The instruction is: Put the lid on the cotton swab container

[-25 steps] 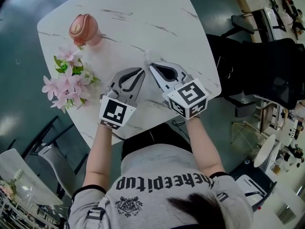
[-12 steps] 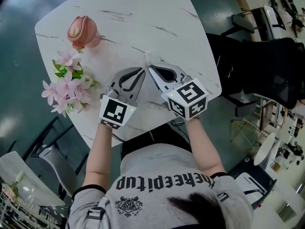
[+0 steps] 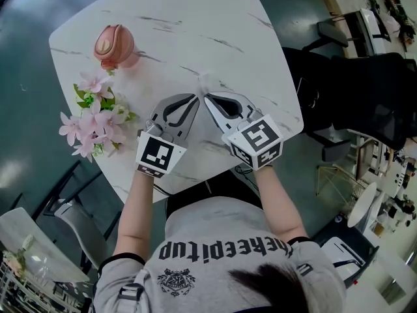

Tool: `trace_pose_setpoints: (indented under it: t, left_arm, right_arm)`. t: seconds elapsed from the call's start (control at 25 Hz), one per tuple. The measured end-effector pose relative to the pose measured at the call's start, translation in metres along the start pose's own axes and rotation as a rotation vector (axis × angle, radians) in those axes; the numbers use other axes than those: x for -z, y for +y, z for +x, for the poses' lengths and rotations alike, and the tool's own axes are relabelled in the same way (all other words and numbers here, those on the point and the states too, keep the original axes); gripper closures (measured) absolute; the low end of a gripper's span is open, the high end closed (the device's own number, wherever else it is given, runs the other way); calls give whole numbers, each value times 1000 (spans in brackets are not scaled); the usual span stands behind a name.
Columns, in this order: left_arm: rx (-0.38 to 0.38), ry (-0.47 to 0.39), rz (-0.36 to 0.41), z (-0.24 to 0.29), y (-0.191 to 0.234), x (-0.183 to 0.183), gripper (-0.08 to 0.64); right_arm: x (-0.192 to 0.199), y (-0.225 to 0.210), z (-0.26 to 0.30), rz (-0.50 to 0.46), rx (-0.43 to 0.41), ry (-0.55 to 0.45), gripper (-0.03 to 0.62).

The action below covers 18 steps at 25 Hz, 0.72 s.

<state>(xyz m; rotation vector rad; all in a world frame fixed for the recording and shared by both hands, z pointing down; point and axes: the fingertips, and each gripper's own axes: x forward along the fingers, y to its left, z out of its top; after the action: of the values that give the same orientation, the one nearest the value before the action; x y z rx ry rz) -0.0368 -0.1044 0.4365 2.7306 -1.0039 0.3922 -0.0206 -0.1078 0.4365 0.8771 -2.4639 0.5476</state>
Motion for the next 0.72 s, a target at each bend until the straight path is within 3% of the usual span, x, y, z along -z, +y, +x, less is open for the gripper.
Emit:
trace_pose_setpoints:
  t: [0.72]
  left_arm:
    - [-37,-45,58,-11,-24,-30,531]
  right_arm:
    - [-24,15,-33,-41,-26,-112,582]
